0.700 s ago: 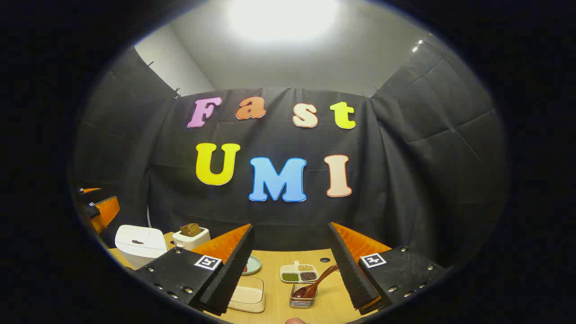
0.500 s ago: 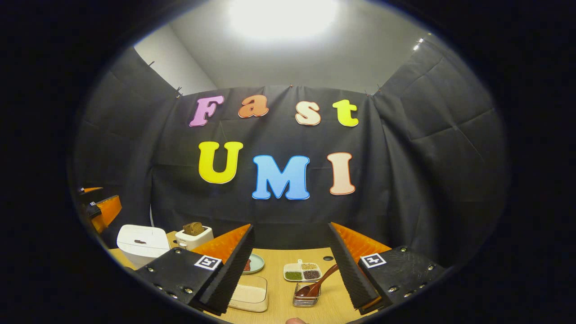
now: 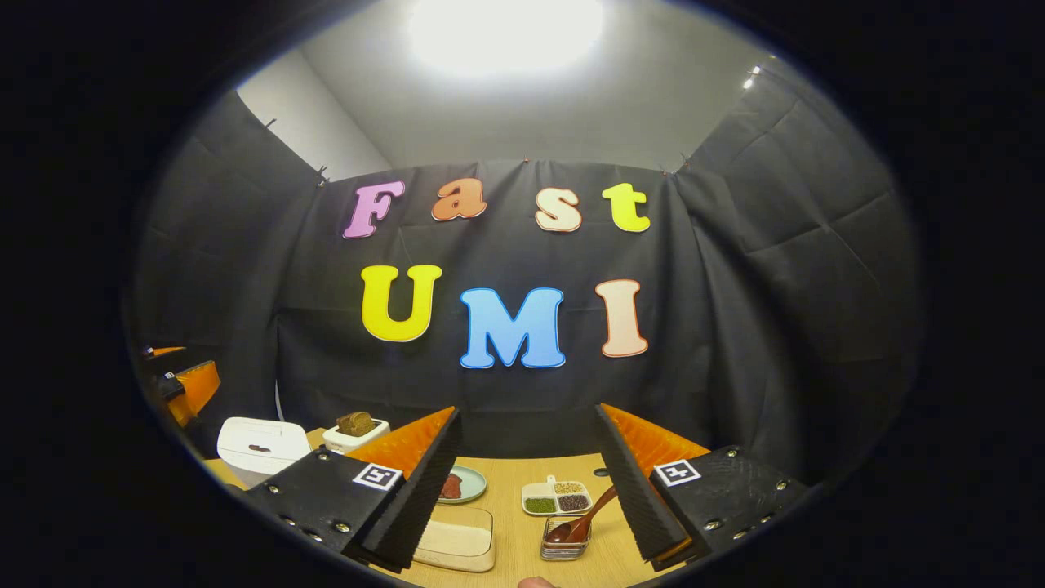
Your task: Close the left gripper, press the button to open the rice cooker; take a wooden spoon from the chopstick holder with the right hand, scoop a spoonful of rice and pour it into the rice cooker, then put the wooden spoon back into the chopstick holder.
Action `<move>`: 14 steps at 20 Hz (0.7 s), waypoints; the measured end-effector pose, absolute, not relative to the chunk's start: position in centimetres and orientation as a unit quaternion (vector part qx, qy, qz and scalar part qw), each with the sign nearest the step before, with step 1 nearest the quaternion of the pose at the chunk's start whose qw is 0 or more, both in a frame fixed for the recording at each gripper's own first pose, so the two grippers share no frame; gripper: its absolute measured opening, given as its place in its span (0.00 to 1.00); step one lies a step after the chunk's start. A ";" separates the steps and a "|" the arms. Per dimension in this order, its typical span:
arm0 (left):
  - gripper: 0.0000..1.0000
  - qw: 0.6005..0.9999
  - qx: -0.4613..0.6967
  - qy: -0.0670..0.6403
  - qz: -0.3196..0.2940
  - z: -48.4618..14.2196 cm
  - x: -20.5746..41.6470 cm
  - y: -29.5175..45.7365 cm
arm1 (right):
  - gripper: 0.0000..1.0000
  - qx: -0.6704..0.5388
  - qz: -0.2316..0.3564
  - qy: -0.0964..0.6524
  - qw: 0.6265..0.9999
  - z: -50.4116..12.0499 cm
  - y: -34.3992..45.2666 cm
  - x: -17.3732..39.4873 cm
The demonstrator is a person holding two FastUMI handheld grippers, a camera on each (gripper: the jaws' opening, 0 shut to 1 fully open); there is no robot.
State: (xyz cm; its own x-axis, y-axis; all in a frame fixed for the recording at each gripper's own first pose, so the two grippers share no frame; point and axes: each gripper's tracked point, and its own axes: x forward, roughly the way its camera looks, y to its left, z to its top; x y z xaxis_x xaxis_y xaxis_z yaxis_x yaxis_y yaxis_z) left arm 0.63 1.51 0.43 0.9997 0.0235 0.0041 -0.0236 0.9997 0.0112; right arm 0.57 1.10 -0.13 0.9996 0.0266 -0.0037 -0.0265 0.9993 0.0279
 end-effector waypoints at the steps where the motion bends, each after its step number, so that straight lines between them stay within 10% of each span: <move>1: 0.97 1.000 0.007 -0.002 0.012 0.2 0.7 1.6 | 0.96 0.015 0.016 0.004 1.000 -0.3 1.2 0.7; 14: 0.97 1.000 0.004 0.010 0.007 -0.6 2.3 0.6 | 0.96 0.017 0.015 0.017 1.000 -1.3 0.9 1.7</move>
State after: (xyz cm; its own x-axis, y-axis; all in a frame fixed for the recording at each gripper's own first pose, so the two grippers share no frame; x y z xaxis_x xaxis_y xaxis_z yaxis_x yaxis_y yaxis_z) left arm 2.33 0.59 -0.60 0.9997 0.0132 -0.0209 -0.0131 0.9999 0.0075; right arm 1.73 0.85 -1.33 0.9990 0.0314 -0.0333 -0.0303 0.9990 0.0338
